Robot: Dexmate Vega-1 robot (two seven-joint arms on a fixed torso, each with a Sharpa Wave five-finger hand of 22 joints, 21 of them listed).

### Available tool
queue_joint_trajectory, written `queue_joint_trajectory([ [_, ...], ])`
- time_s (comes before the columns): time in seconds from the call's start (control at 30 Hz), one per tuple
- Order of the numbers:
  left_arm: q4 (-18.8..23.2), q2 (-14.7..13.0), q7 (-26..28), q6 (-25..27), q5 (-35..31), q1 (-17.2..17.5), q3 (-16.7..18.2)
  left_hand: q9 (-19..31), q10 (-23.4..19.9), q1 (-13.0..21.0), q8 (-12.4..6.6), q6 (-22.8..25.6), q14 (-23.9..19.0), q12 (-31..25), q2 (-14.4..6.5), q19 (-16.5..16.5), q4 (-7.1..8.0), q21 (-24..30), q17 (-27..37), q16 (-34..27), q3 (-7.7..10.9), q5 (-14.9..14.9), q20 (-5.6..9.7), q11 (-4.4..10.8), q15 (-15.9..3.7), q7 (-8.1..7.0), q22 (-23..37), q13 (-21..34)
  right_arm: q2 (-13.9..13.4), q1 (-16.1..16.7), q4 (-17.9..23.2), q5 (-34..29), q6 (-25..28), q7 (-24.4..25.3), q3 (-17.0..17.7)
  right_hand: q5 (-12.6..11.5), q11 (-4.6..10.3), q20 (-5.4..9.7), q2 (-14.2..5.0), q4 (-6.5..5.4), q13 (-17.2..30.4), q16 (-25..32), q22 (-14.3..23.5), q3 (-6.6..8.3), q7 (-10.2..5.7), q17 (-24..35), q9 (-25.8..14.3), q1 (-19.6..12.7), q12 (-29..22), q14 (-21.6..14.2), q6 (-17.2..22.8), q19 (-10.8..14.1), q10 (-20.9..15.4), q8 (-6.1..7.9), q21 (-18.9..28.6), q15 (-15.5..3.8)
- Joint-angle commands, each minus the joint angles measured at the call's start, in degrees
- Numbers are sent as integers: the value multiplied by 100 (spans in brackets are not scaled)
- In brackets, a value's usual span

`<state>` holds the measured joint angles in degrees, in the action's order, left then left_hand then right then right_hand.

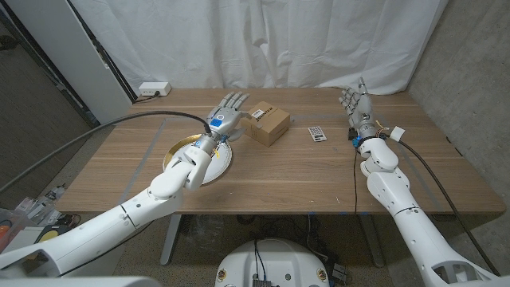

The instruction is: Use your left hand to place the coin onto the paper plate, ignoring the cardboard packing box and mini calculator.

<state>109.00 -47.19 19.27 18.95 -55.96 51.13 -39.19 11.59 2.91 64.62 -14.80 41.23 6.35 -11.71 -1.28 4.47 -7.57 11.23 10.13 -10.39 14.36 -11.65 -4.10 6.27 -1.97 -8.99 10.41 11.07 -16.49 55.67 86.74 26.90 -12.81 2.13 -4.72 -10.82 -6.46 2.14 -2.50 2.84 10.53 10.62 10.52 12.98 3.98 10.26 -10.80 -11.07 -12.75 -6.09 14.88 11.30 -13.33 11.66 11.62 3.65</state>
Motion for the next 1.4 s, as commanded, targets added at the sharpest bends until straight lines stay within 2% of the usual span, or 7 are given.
queue_joint_trajectory([
  [0.03, -325, -73, 339, -218, 14, -100, -23, 23, -60, 29, -32, 56, -7, -45, 18, 43, -5, 33, 21, -41, -38, -21, 30, 17, -108, 11, 12, 7, 114, -33, -15, -48, -101, 199, -20, 13, -3, -11, -29, 21, 20, 14, 10, -7, -27, 20, -9, 12, -44, -64, 57, 71, -53, -10, 16, -13],
  [0.53, -698, 31, 841, -465, 188, -168, -85, 26, -193, 98, -99, 291, -124, -86, -9, 7, -12, 55, 19, -74, -64, -25, 34, 42, -166, 30, 13, 9, 119, -73, 12, -147, -9, 331, -152, 11, -25, -12, -27, 24, 20, 11, 10, -16, -37, 21, -10, 19, -47, -65, 83, 79, -79, -7, 16, -11],
  [0.8, -935, 213, 1168, -558, 261, -225, -189, 27, -204, 74, -71, 246, -143, -83, 4, -3, 7, 59, 28, -75, -97, -22, 42, 47, -165, -2, 13, 11, 91, -132, -36, -175, -28, 258, -220, 10, -20, -13, -29, 26, 21, 13, 10, -18, -43, 21, -10, 21, -45, -76, 90, 80, -82, -8, 16, -9],
  [1.03, -1408, 480, 1787, -621, 205, -331, -356, 28, -219, 59, -65, 248, -142, -84, 9, -2, 20, 59, 34, -72, -118, -23, 39, 49, -171, 21, 14, 12, 28, -30, 61, -218, -41, 288, -248, 10, -9, -16, -30, 27, 21, 12, 10, -22, -45, 21, -10, 24, -43, -77, 95, 81, -86, -9, 15, -18],
  [1.2, -1535, 532, 1835, -582, 183, -418, -452, 29, -229, 52, -71, 277, -152, -83, 3, -4, 29, 60, 40, -74, -128, -27, 46, 49, -169, 37, 15, 13, 1, -17, 69, -195, -27, 264, -251, 9, -11, -18, -29, 29, 22, 10, 10, -24, -46, 21, -10, 26, -43, -75, 92, 82, -93, -12, 15, -16],
  [1.4, -1448, 540, 1686, -311, -34, -470, -567, 29, -242, 51, -80, 315, -148, -83, -4, 7, 36, 57, 45, -71, -137, -30, 68, 67, -176, 52, 16, 14, -25, -8, 81, -157, -45, 215, -238, 8, -9, -17, -29, 30, 22, 11, 10, -26, -46, 21, -11, 27, -44, -79, 96, 84, -100, -12, 15, -21],
])
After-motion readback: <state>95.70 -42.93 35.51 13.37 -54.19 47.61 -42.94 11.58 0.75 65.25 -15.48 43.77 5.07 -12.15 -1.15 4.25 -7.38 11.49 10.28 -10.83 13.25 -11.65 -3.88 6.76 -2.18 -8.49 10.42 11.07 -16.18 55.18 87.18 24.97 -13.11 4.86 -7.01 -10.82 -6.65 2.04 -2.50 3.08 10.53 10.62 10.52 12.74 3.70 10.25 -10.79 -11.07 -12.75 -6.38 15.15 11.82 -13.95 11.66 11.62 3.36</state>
